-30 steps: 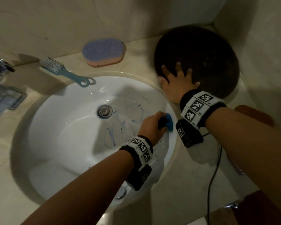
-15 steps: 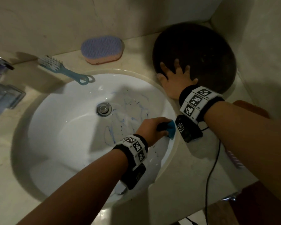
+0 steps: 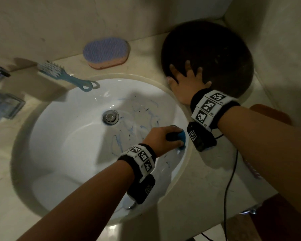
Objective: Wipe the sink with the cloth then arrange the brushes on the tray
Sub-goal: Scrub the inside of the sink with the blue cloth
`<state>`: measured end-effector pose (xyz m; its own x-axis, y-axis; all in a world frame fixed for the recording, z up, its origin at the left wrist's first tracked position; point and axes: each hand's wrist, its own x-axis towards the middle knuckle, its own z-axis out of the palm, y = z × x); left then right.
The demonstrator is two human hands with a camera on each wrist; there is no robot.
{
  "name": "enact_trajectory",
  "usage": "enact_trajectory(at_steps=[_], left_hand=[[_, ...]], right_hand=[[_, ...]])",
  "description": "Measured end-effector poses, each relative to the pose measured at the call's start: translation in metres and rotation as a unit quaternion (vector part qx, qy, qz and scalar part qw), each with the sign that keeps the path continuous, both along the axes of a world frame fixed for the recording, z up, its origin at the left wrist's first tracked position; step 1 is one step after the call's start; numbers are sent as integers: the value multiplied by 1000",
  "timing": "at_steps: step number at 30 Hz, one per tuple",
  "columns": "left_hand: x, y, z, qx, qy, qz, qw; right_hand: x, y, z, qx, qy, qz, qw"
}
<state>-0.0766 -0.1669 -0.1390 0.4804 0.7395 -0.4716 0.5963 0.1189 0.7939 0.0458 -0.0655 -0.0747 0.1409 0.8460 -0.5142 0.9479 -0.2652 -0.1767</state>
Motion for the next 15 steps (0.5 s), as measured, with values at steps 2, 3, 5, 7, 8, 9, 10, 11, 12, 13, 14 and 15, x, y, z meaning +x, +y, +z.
enact_trajectory(at_steps=[2,3,5,7,8,9,10,11,12,13,14,15], left_hand=[[1,0,-3,16,11,-9,1000],[1,2,-5,28,23,-15,999],[-1,10,-10,44,54,-17,997],[-3,17,-13,46,74,-4,996],[-3,19,-13,47,77,-1,996],[-2,18,-12,51,75,-5,996],[-1,15,-11,55,68,-15,996],[0,11,-9,58,60,-28,996],[0,6,-7,57,53,-44,996],[-1,2,-7,55,49,-61,995],[-2,0,-7,54,47,-77,994],[-3,0,-8,54,47,-89,993]], right_hand=[[0,0,0,1,0,0,1000],[0,0,0,1,-1,0,1000],[0,0,0,-2,-2,-1,1000],[0,0,-1,-4,-4,0,1000],[0,1,-1,-3,-4,2,1000],[0,1,-2,-1,-3,1,1000],[0,0,-3,0,-2,0,1000],[0,0,-3,1,-2,-1,1000],[-1,1,-3,3,-4,-1,1000],[-1,0,-3,2,-7,-1,1000],[-1,1,-3,1,-9,-2,1000],[-1,1,-2,-1,-10,-2,1000]])
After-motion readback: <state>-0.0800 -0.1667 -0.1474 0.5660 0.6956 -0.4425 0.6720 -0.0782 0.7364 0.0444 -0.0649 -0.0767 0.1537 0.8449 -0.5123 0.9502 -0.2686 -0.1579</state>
